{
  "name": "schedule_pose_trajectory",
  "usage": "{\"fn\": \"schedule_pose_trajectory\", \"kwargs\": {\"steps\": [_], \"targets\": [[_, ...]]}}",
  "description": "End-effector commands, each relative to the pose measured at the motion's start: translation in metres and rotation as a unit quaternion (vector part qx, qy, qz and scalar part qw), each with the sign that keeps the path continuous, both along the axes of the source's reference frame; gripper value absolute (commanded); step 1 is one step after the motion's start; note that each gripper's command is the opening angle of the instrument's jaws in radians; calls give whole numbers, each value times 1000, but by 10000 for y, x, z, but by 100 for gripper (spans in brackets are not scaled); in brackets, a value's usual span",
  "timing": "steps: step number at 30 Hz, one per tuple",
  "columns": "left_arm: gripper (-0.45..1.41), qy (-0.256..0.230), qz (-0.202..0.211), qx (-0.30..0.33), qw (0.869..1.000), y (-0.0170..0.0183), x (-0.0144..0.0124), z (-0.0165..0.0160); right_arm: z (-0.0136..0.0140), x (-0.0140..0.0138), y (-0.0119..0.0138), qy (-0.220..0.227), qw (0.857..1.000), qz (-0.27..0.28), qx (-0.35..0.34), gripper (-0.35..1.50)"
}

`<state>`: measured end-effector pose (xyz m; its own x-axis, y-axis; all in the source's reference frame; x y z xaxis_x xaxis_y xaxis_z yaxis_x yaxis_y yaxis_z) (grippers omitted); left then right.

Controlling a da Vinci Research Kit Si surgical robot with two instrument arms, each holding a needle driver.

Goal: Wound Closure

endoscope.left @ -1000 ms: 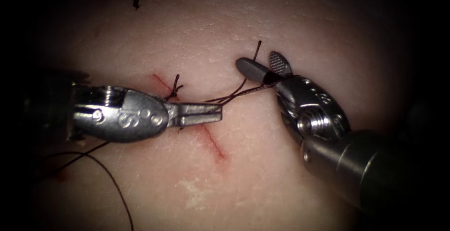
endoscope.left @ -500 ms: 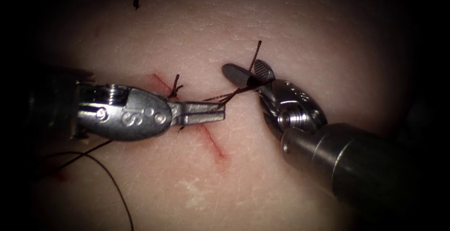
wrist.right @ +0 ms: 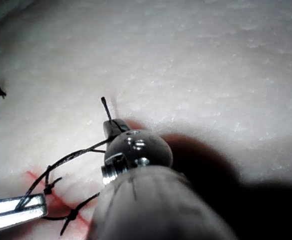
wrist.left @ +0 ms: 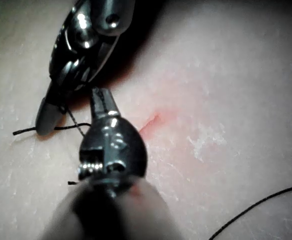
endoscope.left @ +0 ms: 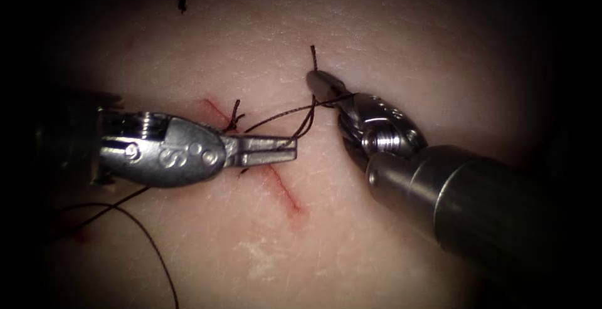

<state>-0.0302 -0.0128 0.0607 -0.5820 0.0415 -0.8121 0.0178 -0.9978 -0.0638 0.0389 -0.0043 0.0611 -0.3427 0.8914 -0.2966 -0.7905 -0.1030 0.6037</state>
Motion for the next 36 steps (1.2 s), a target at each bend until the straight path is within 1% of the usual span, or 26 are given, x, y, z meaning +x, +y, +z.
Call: {"fn": "schedule_pose_trajectory", "kwargs": {"steps": [1,6,10,11,14,19,22,27,32,36], "targets": [[-45,1,1,0,1000,-7,-2,7,5,12,-5,0,1000,-2,5,-35],[-45,5,7,-6,1000,-8,13,8,-4,11,-12,3,1000,-6,11,-35],[-45,11,2,0,1000,-4,28,12,-20,12,-19,15,1000,2,2,-35],[-45,13,1,1,1000,-3,32,13,-27,14,-21,15,1000,1,-7,-35],[-45,23,-8,7,1000,5,47,17,-46,20,-24,-9,999,-21,-46,-35],[-45,36,-20,21,999,18,76,15,-70,29,-25,-14,996,-23,-83,-35],[-45,41,-24,27,999,28,85,12,-80,34,-29,-16,994,-26,-105,-35],[-45,47,-33,38,998,52,85,11,-88,39,-42,-23,990,-37,-131,-35],[-45,50,-33,59,996,91,67,25,-88,45,-56,-22,989,-44,-141,-35],[-45,70,-40,73,994,123,47,44,-88,47,-67,-21,988,-49,-146,-35]]}}
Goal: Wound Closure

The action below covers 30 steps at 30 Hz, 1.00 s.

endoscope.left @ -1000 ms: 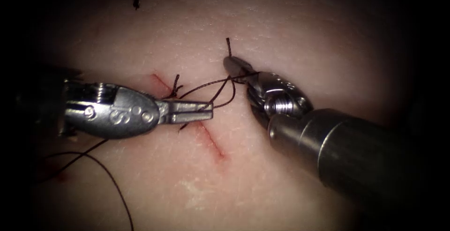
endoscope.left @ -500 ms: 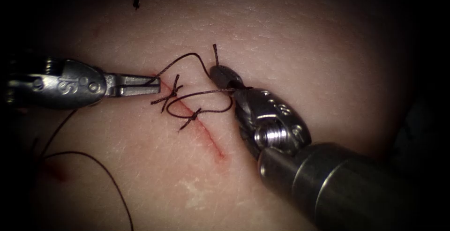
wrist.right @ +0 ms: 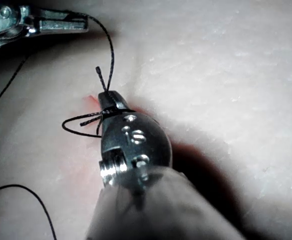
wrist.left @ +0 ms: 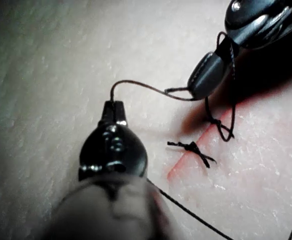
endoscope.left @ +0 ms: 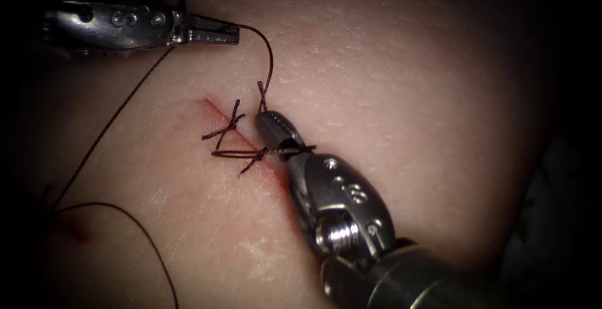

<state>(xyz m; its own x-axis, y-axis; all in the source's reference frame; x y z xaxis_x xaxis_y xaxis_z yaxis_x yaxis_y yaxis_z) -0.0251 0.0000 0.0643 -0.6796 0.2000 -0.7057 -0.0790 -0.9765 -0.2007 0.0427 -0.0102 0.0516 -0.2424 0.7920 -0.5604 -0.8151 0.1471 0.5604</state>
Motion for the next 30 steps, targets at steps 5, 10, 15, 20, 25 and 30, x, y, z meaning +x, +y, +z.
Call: {"fn": "schedule_pose_trajectory", "kwargs": {"steps": [5,10,15,20,25,30], "targets": [[-45,14,-15,0,1000,36,-28,32,7,13,-19,3,1000,-7,-6,-35],[-45,23,-24,-12,999,71,-40,48,9,16,-30,5,1000,-15,-6,-35],[-45,18,-47,-21,999,99,-44,58,12,20,-45,4,1000,-25,-5,-35],[-45,19,-60,-41,997,119,-47,66,15,23,-57,2,999,-33,-4,-35],[-45,21,-83,-66,994,138,-48,74,17,26,-66,2,999,-40,-3,-35],[-45,28,-104,-91,990,155,-47,80,16,31,-75,7,999,-50,-3,-35]]}}
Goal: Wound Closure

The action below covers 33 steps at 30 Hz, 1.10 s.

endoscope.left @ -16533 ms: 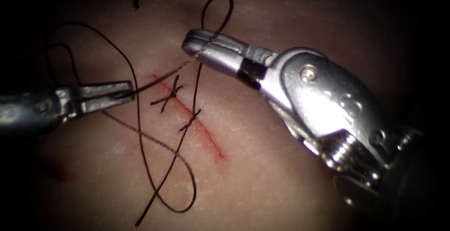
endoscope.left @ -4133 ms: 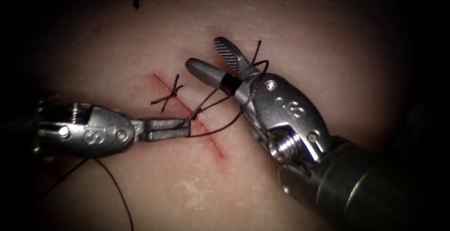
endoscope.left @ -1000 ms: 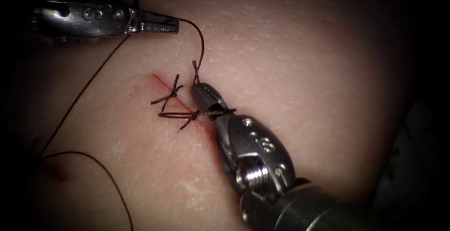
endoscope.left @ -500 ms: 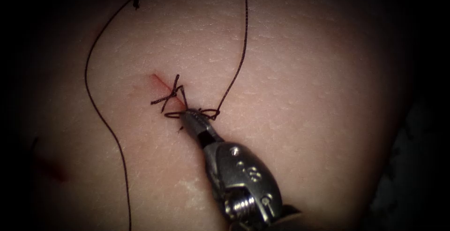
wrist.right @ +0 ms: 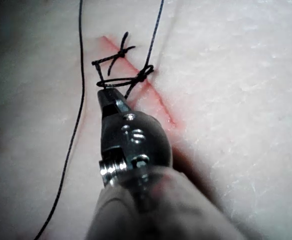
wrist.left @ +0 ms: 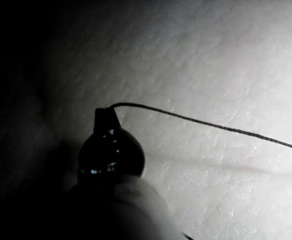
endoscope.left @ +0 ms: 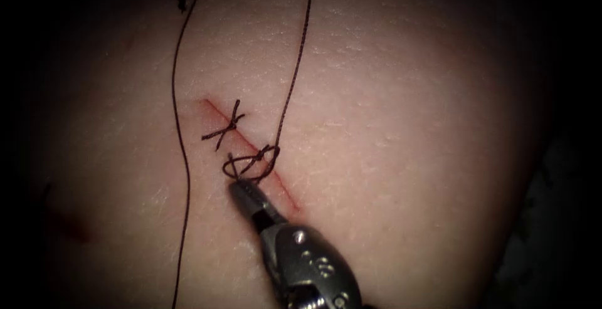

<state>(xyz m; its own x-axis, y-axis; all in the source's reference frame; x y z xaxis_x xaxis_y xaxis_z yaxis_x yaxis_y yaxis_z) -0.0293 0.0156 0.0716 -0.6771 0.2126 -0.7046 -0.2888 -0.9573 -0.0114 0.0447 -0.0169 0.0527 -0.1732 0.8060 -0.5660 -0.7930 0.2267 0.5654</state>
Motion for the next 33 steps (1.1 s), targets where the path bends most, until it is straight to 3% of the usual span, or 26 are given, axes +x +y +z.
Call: {"fn": "schedule_pose_trajectory", "kwargs": {"steps": [1,16,33], "targets": [[-45,-1,-5,-6,1000,3,-4,9,6,12,-9,2,1000,-4,3,-35],[-45,15,-56,-32,998,48,-6,16,6,26,-22,11,1000,-17,1,-35],[-45,55,-98,-57,992,98,-29,37,7,34,-48,15,999,-30,-5,-35]]}}
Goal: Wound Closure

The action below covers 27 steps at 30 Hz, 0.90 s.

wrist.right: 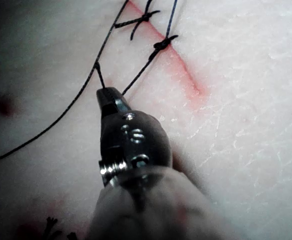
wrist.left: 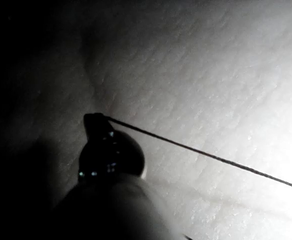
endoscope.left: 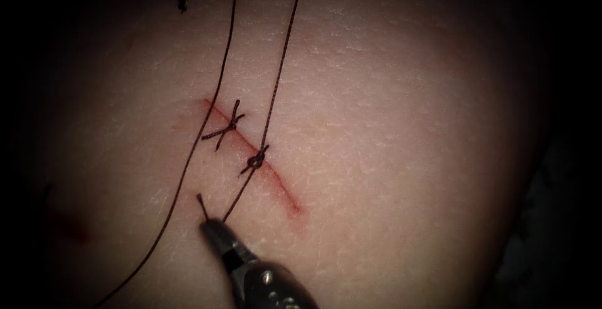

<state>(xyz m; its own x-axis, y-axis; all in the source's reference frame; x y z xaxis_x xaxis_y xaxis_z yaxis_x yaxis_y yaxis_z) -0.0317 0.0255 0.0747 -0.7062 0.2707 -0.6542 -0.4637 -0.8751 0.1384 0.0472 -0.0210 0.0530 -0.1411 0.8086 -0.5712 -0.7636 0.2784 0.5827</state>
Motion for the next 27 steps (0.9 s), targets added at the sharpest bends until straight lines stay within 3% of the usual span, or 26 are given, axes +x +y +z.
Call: {"fn": "schedule_pose_trajectory", "kwargs": {"steps": [1,16,21,27], "targets": [[-45,0,-2,1,1000,2,-6,8,4,10,-9,2,1000,-2,1,-35],[-45,54,-8,-21,998,52,-11,28,-2,13,-43,0,1000,-17,0,-35],[-45,60,-14,-20,998,57,-17,34,5,10,-60,-9,1000,-25,6,-35],[-45,60,-10,-18,998,55,-18,34,10,10,-62,-9,1000,-23,9,-35]]}}
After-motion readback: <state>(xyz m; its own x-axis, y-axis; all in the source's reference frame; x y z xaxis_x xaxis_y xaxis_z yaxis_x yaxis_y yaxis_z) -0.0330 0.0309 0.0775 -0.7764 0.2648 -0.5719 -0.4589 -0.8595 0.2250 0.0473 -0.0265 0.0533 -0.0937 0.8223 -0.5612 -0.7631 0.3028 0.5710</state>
